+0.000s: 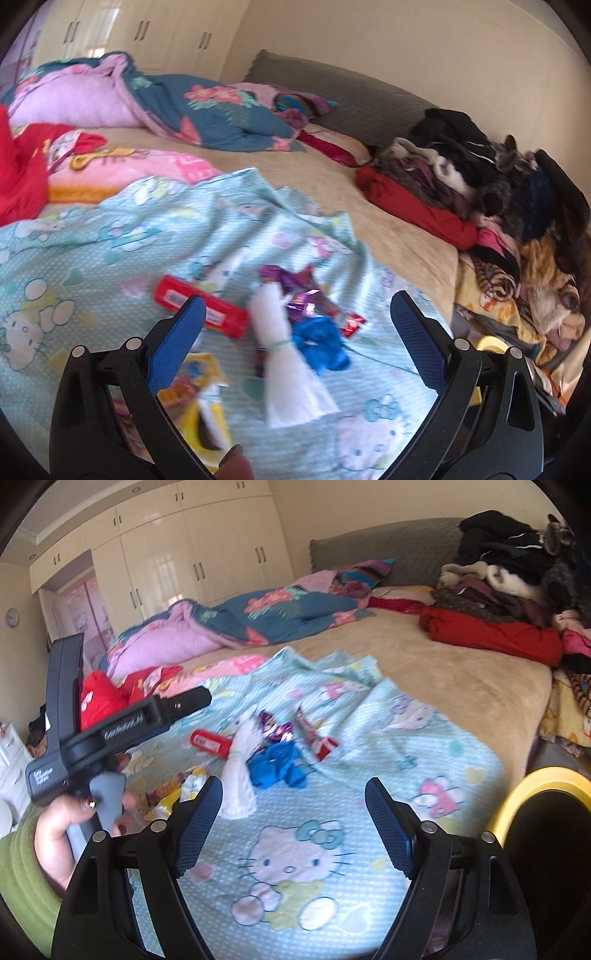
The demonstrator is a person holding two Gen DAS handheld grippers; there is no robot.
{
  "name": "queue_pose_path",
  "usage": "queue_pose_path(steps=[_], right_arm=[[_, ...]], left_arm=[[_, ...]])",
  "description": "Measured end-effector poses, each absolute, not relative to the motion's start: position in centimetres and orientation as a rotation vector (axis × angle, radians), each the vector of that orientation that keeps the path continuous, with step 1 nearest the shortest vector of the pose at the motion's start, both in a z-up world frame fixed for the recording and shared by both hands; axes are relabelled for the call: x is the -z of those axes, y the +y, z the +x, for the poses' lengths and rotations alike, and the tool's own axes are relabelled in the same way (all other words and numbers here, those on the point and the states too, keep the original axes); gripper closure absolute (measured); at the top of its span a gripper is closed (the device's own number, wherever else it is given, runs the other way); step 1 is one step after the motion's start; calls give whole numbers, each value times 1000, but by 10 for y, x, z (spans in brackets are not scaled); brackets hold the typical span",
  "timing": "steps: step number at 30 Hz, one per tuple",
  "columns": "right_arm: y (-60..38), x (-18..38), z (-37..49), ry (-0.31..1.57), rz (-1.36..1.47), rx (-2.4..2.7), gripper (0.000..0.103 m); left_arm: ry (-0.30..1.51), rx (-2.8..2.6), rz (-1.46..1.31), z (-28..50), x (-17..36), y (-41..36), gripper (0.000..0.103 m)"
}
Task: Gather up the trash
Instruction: 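Move both tools back over the remaining trash on the sheet, then grasp the red tube with the left tool while the right tool grasps a white mesh net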
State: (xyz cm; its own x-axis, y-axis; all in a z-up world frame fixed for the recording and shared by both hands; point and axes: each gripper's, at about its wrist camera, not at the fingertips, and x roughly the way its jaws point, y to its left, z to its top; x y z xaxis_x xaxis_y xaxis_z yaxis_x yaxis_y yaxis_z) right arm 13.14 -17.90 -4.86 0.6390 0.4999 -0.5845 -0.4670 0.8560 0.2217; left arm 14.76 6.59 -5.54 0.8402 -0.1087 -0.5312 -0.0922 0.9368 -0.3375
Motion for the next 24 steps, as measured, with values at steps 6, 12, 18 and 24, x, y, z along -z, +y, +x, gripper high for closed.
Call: queue_pose_path(steps=[6, 12, 18, 24], right_arm=[[-146, 68, 142, 757, 41, -603, 26], [-120, 87, 158, 838, 66, -642, 26], [-96, 100, 169, 870, 53, -680, 32], [-80, 118, 180, 923, 53, -706, 43]], left_arm=[[616, -47, -423, 154, 72, 106, 11], [672, -64, -496, 169, 93, 134, 11], [724, -49, -572, 183, 113, 150, 20], [790, -60, -660, 199, 134, 160, 31]])
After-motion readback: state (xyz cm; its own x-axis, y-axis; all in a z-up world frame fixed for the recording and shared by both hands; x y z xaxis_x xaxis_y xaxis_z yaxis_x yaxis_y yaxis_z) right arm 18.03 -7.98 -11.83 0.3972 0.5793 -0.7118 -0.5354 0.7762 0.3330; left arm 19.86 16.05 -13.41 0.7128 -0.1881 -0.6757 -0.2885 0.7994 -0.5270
